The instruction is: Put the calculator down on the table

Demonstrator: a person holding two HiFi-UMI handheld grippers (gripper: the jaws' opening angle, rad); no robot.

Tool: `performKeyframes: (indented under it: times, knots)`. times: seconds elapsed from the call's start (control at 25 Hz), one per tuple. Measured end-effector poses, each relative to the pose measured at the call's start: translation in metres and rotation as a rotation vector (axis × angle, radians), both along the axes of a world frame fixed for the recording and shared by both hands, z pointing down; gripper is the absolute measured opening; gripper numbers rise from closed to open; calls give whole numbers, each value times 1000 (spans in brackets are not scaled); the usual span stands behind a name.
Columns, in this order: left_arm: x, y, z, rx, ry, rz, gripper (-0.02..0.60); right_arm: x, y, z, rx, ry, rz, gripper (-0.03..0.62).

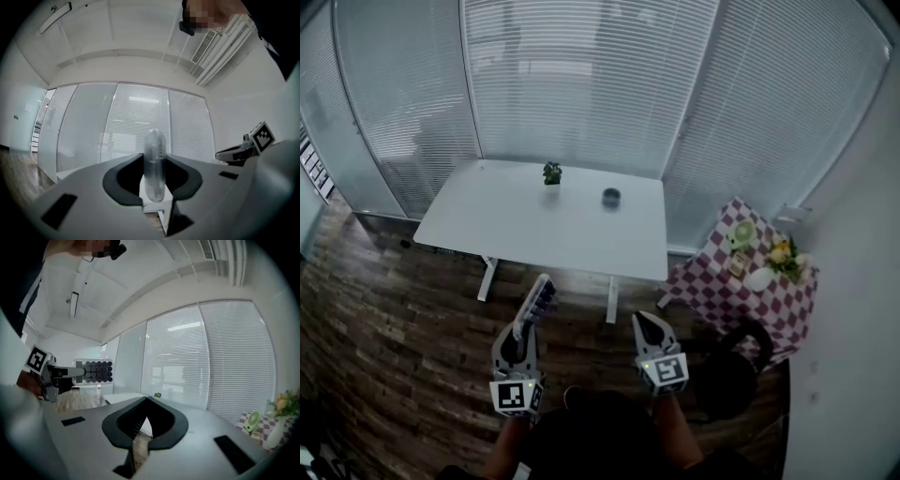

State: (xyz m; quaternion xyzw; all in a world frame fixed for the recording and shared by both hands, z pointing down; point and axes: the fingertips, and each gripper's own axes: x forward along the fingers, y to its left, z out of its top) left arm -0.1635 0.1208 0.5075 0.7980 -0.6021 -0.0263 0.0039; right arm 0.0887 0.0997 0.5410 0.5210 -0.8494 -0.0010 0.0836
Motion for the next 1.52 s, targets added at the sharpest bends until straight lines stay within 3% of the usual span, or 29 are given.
performKeyframes:
  times: [0.28, 0.6, 0.88, 1.08, 1.52]
  knots:
    - [-9, -38, 8, -6, 11, 11, 100, -4, -28, 9, -55, 18, 18, 6]
    - [-12, -75, 20, -24, 5, -4, 100, -4, -75, 14, -25, 6, 16, 6]
    - [-5, -120, 11, 6, -18, -19, 100, 6, -125, 16, -34, -13, 10, 6]
    - [3, -149, 7, -4, 18, -16, 100, 11, -155, 5, -9, -17, 9, 6]
    - [19, -204, 15, -11, 19, -2, 100, 34, -207, 4, -6, -8, 24, 6]
